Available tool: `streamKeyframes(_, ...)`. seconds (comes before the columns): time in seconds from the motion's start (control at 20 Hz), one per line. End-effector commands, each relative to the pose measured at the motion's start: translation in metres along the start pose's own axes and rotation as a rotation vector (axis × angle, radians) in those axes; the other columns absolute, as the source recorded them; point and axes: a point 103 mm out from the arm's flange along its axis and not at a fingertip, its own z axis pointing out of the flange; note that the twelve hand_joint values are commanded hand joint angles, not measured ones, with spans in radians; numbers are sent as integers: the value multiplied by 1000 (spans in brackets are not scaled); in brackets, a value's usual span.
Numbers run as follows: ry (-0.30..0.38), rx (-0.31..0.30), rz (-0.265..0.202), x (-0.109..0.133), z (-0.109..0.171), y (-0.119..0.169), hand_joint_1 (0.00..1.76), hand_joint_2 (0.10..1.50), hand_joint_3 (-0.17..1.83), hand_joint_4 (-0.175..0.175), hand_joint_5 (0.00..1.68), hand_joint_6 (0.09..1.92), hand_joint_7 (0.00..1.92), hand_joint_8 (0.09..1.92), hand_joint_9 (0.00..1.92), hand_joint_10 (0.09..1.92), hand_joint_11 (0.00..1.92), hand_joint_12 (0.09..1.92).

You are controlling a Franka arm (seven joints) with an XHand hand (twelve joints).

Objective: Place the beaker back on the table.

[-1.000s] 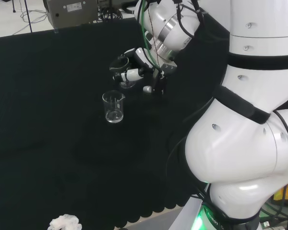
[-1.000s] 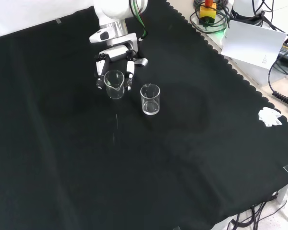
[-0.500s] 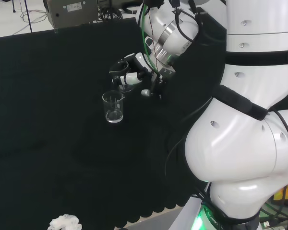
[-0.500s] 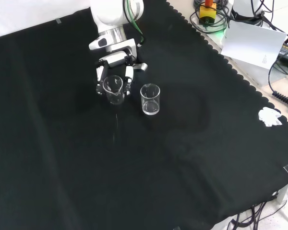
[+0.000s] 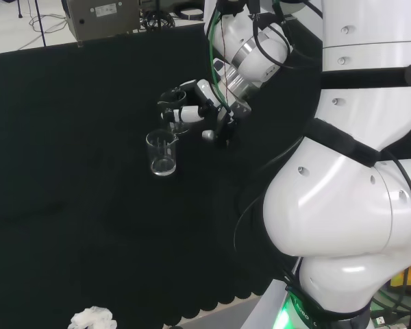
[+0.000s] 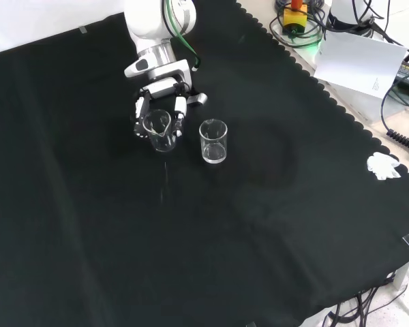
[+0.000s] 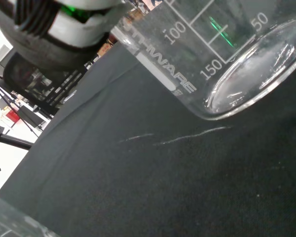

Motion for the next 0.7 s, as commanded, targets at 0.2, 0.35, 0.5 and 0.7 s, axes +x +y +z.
streamKeyframes(0.2,-47,13,-13,-1,5,0,1280,1046,-175,45,1262,604,1548,87,1499,164,1249,742)
streamKeyframes(0.35,-58,18,-6,-4,5,-1,1279,1047,-175,47,1261,614,1543,87,1494,157,1240,742)
streamKeyframes(0.5,-71,31,-3,-7,4,-3,1243,1046,-175,15,1299,537,1559,87,1498,145,1235,752)
streamKeyframes(0.7,-91,67,-8,-11,3,-5,1181,1036,-175,-21,1395,327,1535,87,1480,98,1169,805)
